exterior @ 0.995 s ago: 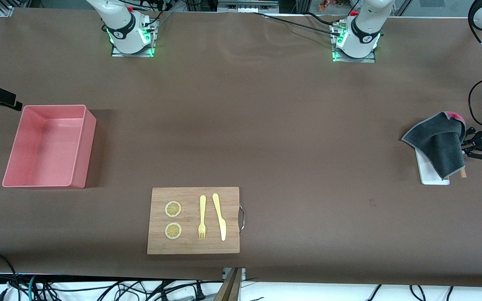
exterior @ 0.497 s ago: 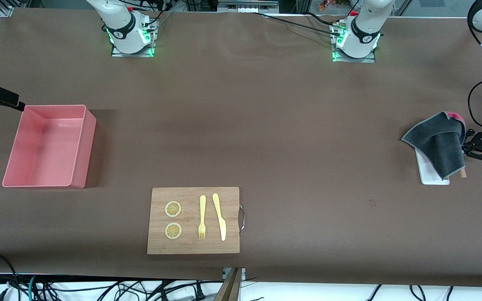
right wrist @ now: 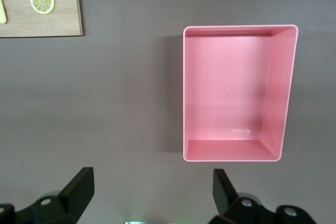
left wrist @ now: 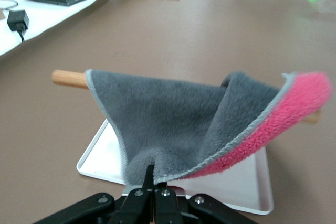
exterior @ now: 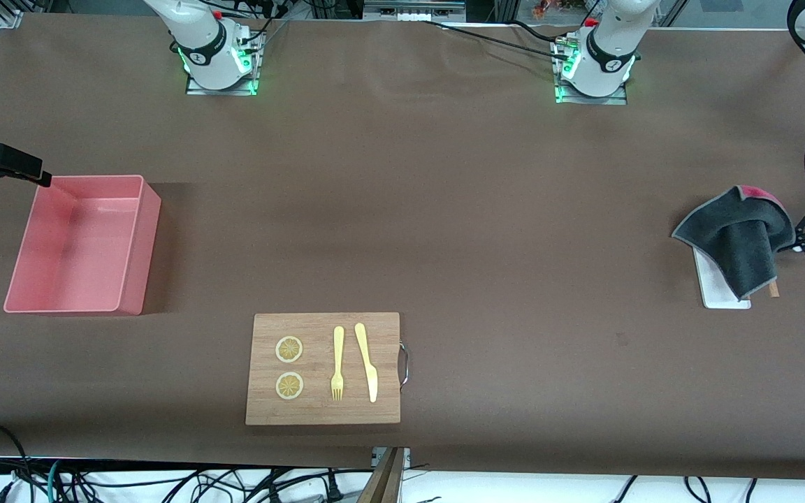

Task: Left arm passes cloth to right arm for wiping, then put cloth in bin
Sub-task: 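Lift the grey cloth off the tray with the left gripper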

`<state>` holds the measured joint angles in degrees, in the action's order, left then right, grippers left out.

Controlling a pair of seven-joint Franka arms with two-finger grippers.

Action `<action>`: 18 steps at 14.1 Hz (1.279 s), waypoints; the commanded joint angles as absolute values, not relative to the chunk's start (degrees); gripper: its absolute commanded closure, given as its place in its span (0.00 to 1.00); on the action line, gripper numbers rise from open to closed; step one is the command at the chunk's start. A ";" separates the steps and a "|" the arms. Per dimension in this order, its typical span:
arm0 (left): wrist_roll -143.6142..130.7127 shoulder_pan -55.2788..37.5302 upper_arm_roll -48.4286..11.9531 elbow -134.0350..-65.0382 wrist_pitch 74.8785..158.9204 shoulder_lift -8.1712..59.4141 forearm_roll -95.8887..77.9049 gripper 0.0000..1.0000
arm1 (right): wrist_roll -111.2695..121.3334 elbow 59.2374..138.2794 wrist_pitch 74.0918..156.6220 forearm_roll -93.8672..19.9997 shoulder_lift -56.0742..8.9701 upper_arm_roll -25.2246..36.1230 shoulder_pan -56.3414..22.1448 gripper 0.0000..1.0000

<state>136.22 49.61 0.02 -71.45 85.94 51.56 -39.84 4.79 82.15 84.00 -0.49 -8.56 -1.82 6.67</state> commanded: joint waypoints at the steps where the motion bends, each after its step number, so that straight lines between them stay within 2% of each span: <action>1: 126.34 49.39 0.00 -72.33 84.38 45.28 -35.43 1.00 | 4.83 81.48 83.15 -1.32 -9.31 -1.67 6.59 0.00; 4: 113.60 48.61 -0.87 -72.42 84.38 38.34 -29.64 1.00 | 5.01 81.56 83.14 -1.32 -9.58 -1.58 6.68 0.00; 7: 98.93 43.26 -0.97 -72.60 82.72 31.23 -23.40 1.00 | 5.10 81.56 83.14 -1.32 -10.02 -1.58 6.77 0.00; 13: 62.47 30.79 -0.97 -72.16 78.32 25.41 -17.85 1.00 | 5.10 81.56 83.06 -1.32 -10.81 -1.50 6.77 0.00; 15: 46.40 26.39 -1.23 -69.10 73.94 25.14 -18.45 1.00 | 4.92 81.56 83.14 -0.97 -10.99 -1.50 6.68 0.00; 18: 27.40 19.01 -2.37 -66.27 73.39 25.22 -18.63 1.00 | 4.83 81.56 82.09 -0.62 -11.51 -1.58 6.59 0.00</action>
